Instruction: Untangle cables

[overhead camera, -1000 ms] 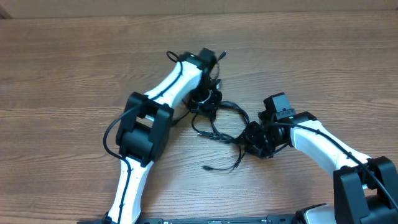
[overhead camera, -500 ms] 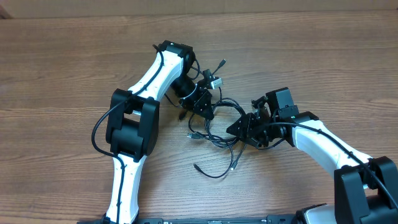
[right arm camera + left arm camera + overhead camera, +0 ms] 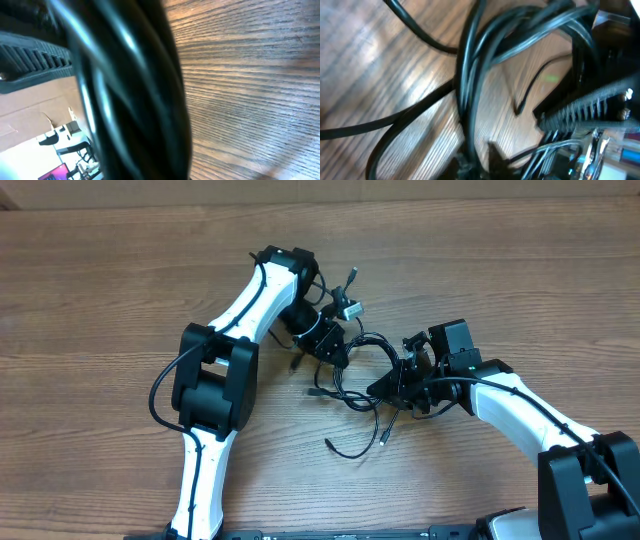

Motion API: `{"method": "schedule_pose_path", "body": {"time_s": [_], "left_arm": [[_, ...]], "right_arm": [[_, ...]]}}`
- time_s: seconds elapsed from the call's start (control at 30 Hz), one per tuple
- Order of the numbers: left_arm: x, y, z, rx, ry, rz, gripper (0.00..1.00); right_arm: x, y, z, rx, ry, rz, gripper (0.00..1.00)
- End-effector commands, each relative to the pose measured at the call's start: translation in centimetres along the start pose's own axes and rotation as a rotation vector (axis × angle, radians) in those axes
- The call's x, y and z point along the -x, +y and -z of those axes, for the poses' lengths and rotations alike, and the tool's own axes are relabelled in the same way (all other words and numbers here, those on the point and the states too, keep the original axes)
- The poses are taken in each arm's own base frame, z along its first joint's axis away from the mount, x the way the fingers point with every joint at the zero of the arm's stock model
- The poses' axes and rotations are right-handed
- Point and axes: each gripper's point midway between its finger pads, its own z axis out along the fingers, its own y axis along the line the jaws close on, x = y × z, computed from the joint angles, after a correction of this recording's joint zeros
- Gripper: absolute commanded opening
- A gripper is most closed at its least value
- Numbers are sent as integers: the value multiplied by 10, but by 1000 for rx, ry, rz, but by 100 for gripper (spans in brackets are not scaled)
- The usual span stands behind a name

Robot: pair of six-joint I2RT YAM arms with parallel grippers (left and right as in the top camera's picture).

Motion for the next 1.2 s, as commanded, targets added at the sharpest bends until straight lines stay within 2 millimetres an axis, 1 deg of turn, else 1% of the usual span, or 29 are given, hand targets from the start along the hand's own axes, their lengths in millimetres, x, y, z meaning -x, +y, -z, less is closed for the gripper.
{"method": "schedule_pose_path", "body": {"time_s": [0.0,0.03,0.07,0.23,0.37,0.4,0.43,0.5,0.57,0.6,0.67,0.87,1.03,1.17], "left_arm": [[16,-21,7,-18,-53,11,36],[17,-21,7,-17,-57,18,42],[18,-20,7,-15,-62,24,46],[20,-19,7,-11,-70,39,53],[20,-19,7,-12,-70,40,62],[20,-19,7,-12,-69,41,66],[20,-19,7,-12,-70,40,75],[20,-19,7,-11,-71,39,87],[21,-19,7,-11,-71,39,95],[21,-19,7,-11,-71,39,97],[21,-19,7,-11,-71,39,100],[21,-18,7,-10,-73,36,100],[20,-17,5,-11,-73,37,100],[20,-11,0,-10,-78,62,100]], "right_arm": [[0,6,0,26,5,21,4],[0,6,1,26,5,21,4],[0,6,1,26,5,21,4],[2,3,0,7,-8,20,4],[3,-1,0,-12,-18,14,4],[4,-1,0,-16,-21,14,4],[4,-2,0,-20,-24,14,4],[5,-5,0,-33,-30,11,4],[6,-10,1,-63,-40,3,4],[6,-14,1,-84,-45,-4,4],[7,-22,2,-123,-56,-16,4],[12,-42,5,-228,-101,-33,8],[15,-43,6,-240,-116,-29,9],[17,-44,7,-248,-126,-26,8]]}}
